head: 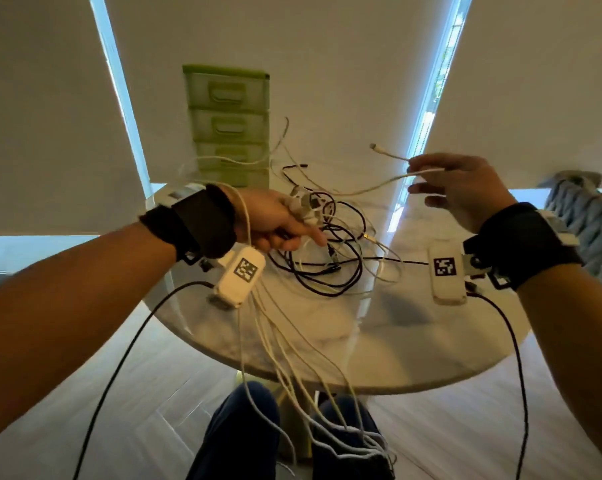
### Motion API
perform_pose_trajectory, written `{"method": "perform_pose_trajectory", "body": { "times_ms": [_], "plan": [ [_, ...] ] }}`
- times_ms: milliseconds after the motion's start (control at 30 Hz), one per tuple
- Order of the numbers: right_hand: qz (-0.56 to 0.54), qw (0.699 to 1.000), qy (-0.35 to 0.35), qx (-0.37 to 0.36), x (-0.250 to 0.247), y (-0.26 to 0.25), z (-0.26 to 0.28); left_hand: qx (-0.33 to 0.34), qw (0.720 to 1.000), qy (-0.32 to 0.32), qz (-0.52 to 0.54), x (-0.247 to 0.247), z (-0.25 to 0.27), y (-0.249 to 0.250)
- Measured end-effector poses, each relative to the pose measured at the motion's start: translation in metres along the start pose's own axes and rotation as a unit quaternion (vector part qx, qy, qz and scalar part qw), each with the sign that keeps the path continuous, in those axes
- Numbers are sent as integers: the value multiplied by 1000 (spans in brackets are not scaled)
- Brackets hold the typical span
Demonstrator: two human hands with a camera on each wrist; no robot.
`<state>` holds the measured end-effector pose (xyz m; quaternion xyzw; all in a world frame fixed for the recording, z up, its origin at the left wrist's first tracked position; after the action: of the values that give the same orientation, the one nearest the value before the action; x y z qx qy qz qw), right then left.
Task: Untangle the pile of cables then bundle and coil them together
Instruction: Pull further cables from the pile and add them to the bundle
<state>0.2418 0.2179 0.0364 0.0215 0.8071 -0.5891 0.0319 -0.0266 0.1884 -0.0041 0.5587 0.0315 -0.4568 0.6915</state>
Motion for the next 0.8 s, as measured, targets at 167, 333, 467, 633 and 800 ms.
{"method": "perform_pose_trajectory", "body": {
  "times_ms": [167,333,467,633,800],
  "plan": [
    [93,995,-32,-3,-36,6,17,-82,955,252,-130,-41,-2,4],
    [374,917,-119,70,-21,23,27,33,881,472,28,-53,-6,30],
    [400,911,-81,53,8,13,33,142,850,504,54,-37,-4,70],
    [-95,994,-35,46,20,-9,37,187,819,526,-134,-24,-8,102],
    [-75,957,-258,113,45,-22,66,226,839,490,-64,-6,-15,118]
  ]
}}
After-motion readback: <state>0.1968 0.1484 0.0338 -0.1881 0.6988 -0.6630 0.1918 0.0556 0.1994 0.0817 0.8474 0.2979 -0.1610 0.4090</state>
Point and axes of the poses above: each hand's wrist, its own z-axis away from the middle knuckle, its own x-axis out of the palm, y = z × x, the point moved 4 cm from there along -z, towards the middle knuckle, and after that the axes turned 12 degrees about -z, right-handed, at the moved point
